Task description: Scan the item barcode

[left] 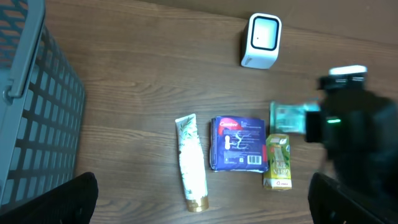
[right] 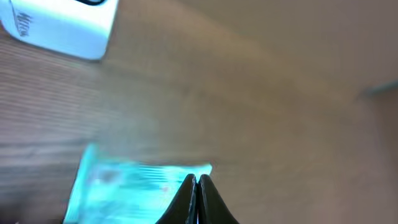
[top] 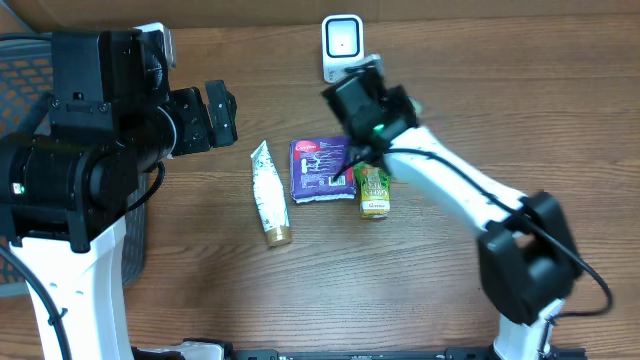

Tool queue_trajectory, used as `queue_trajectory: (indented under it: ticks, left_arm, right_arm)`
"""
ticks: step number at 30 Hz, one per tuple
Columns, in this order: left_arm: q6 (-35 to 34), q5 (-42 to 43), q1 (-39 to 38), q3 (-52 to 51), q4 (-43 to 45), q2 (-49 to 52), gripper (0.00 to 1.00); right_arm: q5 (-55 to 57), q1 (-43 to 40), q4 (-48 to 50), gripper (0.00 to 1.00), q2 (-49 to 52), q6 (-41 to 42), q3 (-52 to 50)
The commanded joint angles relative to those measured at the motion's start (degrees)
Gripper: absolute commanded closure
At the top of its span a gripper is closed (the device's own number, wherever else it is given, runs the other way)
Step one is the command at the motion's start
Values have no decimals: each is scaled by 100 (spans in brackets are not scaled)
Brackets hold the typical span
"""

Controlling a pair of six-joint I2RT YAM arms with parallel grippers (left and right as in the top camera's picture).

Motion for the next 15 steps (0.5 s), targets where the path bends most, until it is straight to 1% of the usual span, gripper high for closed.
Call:
queue_trajectory:
  ticks: [1, 3, 5, 8, 9, 11, 12, 15]
  left_arm:
    - [87, -50, 24, 46, 7, 42, 0]
    - [87, -50, 24, 46, 7, 42, 0]
    - [87, -50, 24, 46, 7, 42, 0]
    - [87, -50, 24, 46, 7, 42, 0]
    - [87, -50, 24, 46, 7, 42, 0]
    - [87, -50, 24, 46, 7, 42, 0]
    - [87, -50, 24, 46, 7, 42, 0]
    - [87, -50, 24, 46, 7, 42, 0]
  right_arm:
    - [-1576, -608, -531, 96, -472, 1532, 105]
    - [-2225, -962, -979, 96, -472, 1821, 96]
    - [-2957, -1364, -1355, 96, -472, 1910, 96]
    - [-4006, -1880, -1482, 96, -466, 1886, 92]
    - [-4280, -2020, -1460, 93, -450, 1851, 92]
    - [-4734, -2264, -1392, 71, -420, 1606, 92]
    - [-4861, -2363, -1355, 62, -380, 1576, 92]
    - [-5421, -2592, -1130, 43, -199, 1161, 92]
